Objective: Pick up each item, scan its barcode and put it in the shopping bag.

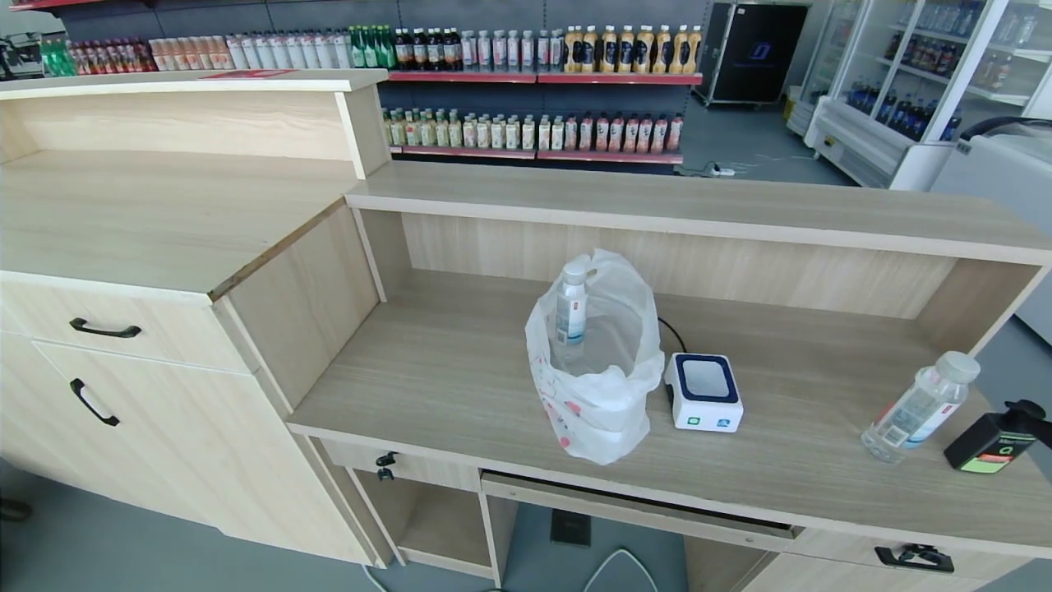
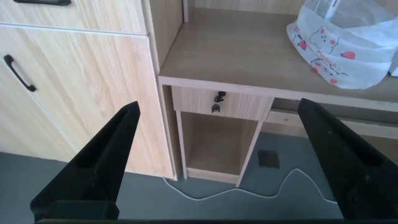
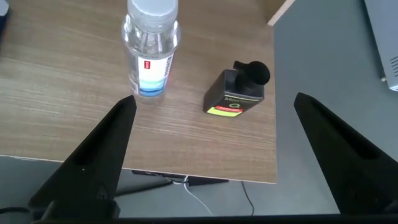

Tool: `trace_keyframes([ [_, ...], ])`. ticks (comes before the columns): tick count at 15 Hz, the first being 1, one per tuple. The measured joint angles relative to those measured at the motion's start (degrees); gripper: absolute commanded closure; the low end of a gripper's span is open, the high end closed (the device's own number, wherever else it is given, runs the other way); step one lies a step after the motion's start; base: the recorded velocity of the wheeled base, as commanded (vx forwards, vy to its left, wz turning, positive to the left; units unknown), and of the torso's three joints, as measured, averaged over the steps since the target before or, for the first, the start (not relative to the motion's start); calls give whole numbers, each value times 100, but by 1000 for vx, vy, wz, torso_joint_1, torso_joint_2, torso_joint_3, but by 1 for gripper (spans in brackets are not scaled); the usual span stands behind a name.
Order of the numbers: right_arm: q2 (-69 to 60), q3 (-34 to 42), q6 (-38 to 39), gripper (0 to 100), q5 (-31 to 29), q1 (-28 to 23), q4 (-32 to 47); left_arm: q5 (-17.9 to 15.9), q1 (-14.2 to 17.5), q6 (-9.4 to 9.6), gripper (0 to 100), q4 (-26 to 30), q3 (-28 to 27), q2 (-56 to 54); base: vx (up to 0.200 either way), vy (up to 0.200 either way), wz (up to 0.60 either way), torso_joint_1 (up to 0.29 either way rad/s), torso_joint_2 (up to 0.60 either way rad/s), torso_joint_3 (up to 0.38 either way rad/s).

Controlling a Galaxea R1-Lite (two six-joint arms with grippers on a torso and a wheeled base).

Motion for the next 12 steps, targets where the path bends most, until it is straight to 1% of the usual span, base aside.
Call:
trace_keyframes([
  [1,173,26,-20,0,35,-88,-216,0,2,0,0,0,0,0,0,0,0,0,0,0],
  [3,441,55,-24,0,107,-171,-408,2,0,0,0,0,0,0,0,0,0,0,0,0],
  [12,1421,17,-16,0,731,-215,-1310,2,2,0,0,0,0,0,0,0,0,0,0,0],
])
